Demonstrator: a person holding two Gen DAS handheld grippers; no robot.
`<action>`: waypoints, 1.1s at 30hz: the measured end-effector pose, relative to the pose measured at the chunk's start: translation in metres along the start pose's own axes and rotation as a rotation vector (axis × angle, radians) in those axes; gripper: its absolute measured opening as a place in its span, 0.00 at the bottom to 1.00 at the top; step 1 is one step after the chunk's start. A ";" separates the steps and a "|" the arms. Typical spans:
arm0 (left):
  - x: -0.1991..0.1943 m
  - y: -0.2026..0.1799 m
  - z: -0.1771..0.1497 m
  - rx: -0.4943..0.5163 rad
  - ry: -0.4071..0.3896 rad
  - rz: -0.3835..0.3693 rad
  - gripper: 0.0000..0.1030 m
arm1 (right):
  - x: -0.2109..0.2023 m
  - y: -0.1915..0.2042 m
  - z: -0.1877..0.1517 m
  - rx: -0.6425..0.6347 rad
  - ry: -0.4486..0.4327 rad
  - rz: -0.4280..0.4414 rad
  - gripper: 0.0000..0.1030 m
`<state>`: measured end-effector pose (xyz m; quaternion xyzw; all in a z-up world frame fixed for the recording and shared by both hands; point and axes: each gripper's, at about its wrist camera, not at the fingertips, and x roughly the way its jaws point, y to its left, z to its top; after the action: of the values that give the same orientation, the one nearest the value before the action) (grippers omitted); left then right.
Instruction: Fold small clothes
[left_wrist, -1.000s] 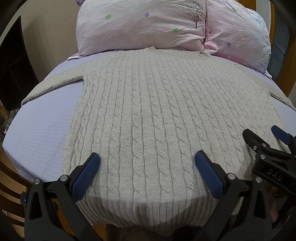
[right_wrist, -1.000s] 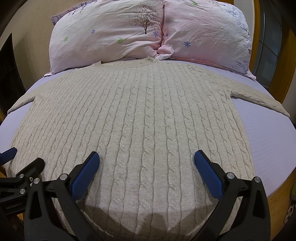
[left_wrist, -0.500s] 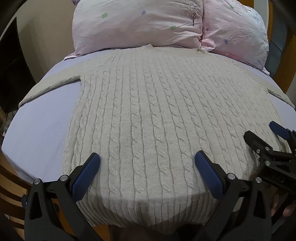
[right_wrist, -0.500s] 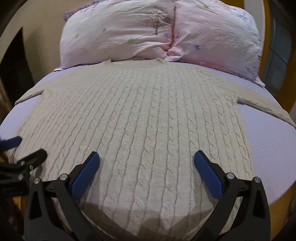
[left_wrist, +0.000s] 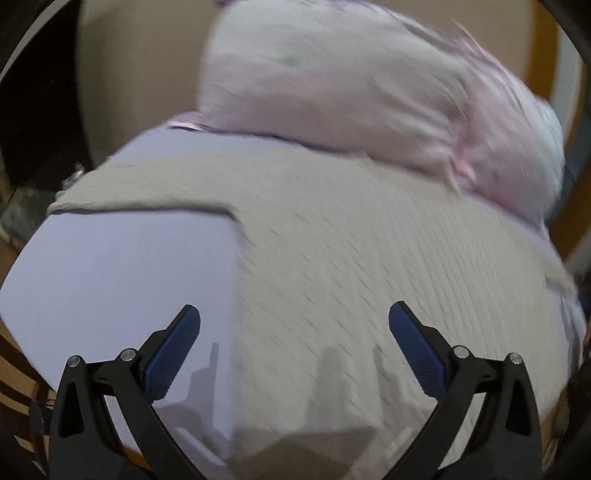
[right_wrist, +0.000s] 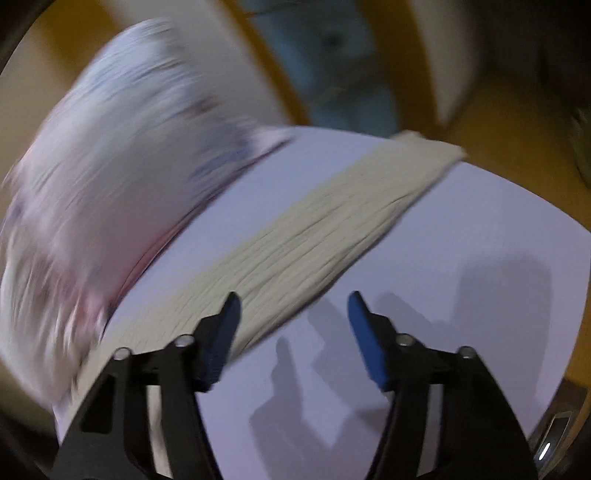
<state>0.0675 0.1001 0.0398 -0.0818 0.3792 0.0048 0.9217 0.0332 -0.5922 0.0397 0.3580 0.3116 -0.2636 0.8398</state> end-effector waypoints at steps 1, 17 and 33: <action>0.002 0.011 0.008 -0.030 -0.014 0.017 0.99 | 0.011 -0.011 0.014 0.056 0.012 -0.013 0.53; 0.014 0.162 0.049 -0.437 -0.111 0.118 0.99 | 0.002 0.099 0.048 -0.147 -0.206 0.093 0.07; 0.045 0.232 0.056 -0.822 -0.109 -0.010 0.80 | -0.023 0.381 -0.276 -1.019 0.339 0.672 0.72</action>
<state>0.1218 0.3352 0.0134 -0.4443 0.2958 0.1555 0.8312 0.1792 -0.1458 0.0703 0.0284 0.3975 0.2561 0.8807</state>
